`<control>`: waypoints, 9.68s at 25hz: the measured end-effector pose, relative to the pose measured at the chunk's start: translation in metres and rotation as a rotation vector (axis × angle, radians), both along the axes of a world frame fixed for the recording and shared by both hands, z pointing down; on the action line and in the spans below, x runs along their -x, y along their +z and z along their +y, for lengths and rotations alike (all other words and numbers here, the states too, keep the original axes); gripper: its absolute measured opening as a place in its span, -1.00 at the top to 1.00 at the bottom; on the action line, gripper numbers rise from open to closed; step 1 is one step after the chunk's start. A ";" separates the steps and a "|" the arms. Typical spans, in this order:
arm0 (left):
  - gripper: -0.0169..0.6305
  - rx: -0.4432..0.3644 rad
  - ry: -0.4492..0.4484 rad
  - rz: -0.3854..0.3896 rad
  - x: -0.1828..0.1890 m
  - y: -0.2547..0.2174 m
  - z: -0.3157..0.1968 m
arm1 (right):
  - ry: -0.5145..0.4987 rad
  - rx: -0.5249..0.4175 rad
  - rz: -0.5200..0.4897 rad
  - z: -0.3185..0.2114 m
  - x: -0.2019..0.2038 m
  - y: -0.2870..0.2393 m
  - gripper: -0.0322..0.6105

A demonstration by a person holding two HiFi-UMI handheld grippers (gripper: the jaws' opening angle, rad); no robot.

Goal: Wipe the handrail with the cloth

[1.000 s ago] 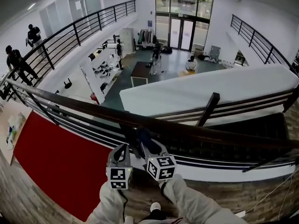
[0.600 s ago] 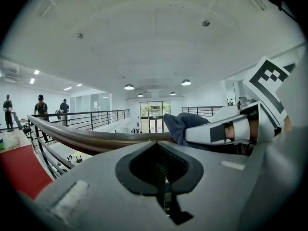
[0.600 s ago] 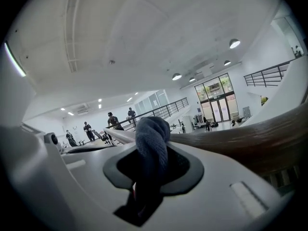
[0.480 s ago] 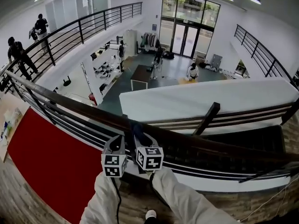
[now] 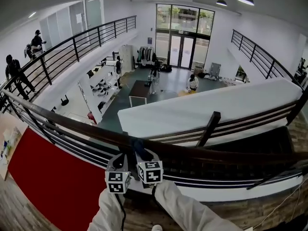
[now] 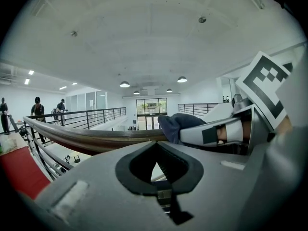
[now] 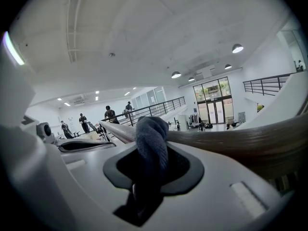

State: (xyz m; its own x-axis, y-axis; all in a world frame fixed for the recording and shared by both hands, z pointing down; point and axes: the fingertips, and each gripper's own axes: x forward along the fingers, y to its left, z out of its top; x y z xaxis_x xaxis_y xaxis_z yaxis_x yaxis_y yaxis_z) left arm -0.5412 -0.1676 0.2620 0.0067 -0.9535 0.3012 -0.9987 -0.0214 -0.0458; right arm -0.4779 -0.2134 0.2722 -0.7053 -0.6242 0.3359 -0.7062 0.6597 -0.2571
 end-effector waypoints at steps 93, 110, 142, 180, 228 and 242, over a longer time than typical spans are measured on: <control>0.94 0.050 0.691 0.079 -0.791 0.001 -0.065 | 0.647 0.009 0.026 -0.011 -0.809 0.002 0.59; 0.94 0.091 0.896 0.134 -0.934 -0.006 -0.057 | 0.884 0.011 0.078 -0.007 -0.980 0.000 0.59; 0.94 0.161 1.073 0.138 -1.030 -0.012 -0.028 | 1.138 -0.003 0.189 -0.006 -1.167 -0.010 0.61; 0.94 0.086 0.373 0.120 -0.294 0.033 -0.021 | 0.370 -0.070 0.082 0.028 -0.360 -0.002 0.61; 0.94 0.191 0.017 0.087 0.026 0.162 -0.012 | 0.006 0.217 0.151 -0.005 0.037 0.196 0.61; 0.94 0.216 0.013 0.063 0.016 0.167 0.008 | -0.002 0.216 0.132 -0.007 0.030 0.206 0.61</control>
State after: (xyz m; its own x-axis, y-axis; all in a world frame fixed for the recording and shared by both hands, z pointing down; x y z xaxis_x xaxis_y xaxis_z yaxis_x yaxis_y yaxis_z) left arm -0.5569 -0.1594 0.4291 0.0438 -0.8666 0.4971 -0.9990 -0.0370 0.0235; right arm -0.5074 -0.2209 0.4780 -0.6478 -0.5263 0.5508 -0.7416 0.6011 -0.2979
